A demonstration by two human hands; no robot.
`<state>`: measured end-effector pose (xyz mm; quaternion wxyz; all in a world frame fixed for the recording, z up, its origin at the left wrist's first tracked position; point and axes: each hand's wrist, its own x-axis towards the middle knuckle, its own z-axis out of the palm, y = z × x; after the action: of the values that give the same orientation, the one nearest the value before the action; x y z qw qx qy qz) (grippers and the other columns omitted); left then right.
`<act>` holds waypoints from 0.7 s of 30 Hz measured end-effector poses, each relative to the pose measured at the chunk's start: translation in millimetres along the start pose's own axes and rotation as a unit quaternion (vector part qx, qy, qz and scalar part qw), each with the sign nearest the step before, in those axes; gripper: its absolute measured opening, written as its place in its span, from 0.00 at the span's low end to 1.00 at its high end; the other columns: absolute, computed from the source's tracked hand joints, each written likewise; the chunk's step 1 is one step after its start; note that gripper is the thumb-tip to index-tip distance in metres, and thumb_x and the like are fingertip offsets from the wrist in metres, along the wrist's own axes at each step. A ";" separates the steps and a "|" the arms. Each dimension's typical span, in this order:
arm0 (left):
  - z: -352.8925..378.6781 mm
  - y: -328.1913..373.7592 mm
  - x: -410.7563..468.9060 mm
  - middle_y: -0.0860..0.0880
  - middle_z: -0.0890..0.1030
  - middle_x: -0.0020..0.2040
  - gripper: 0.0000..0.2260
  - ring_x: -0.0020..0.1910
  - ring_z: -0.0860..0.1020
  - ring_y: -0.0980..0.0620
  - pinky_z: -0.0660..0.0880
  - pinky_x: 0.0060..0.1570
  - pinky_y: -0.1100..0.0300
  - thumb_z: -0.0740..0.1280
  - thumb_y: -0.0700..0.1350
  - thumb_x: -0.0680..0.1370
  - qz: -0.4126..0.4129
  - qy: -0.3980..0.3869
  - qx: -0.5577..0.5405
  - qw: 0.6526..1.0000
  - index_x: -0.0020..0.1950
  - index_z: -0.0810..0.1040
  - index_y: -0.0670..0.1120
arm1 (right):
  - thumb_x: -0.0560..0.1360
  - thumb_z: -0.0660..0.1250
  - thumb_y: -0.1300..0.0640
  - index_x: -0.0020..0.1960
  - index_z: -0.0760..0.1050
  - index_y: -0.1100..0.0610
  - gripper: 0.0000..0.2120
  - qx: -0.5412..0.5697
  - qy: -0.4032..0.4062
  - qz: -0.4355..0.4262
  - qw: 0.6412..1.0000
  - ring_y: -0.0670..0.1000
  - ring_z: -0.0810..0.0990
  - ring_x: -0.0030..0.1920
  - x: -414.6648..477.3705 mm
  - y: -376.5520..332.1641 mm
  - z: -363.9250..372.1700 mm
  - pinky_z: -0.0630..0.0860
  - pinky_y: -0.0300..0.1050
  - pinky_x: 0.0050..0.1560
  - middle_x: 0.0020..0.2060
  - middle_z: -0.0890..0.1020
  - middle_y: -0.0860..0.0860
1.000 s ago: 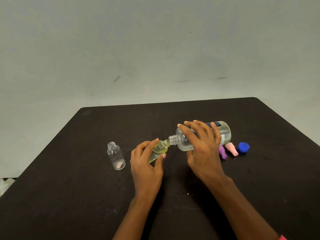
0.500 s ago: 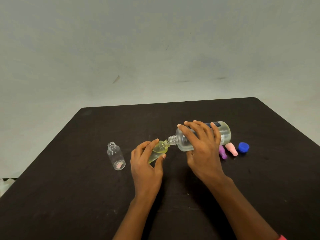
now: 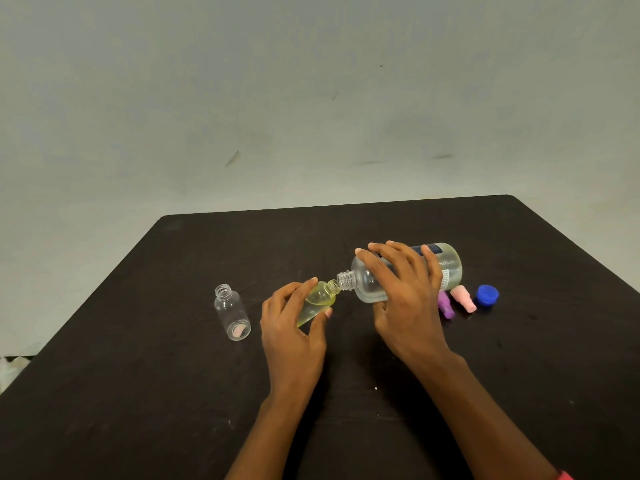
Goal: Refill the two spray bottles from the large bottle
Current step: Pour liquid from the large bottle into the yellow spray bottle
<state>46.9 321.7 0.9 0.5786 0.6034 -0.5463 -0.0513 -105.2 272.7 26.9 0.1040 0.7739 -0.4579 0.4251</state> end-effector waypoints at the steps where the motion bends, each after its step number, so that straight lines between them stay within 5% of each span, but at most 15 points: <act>1: 0.1 0.1 0.1 0.56 0.77 0.54 0.22 0.57 0.69 0.63 0.73 0.55 0.55 0.76 0.37 0.68 0.000 0.000 -0.001 1.000 0.60 0.80 0.52 | 0.58 0.75 0.71 0.65 0.72 0.52 0.38 0.001 -0.001 0.000 1.000 0.53 0.69 0.67 0.0 0.0 0.0 0.49 0.51 0.73 0.62 0.78 0.52; 21: 0.5 -1.6 0.5 0.56 0.77 0.54 0.23 0.58 0.70 0.63 0.72 0.55 0.58 0.76 0.37 0.68 0.000 0.000 0.003 1.000 0.59 0.80 0.53 | 0.58 0.74 0.70 0.65 0.74 0.53 0.37 -0.004 0.005 0.000 1.000 0.53 0.70 0.66 0.6 -0.9 -0.1 0.50 0.52 0.73 0.62 0.78 0.51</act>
<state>47.7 320.6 -0.1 0.5768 0.6051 -0.5465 -0.0492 -104.4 272.9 27.7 0.1090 0.7714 -0.4589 0.4271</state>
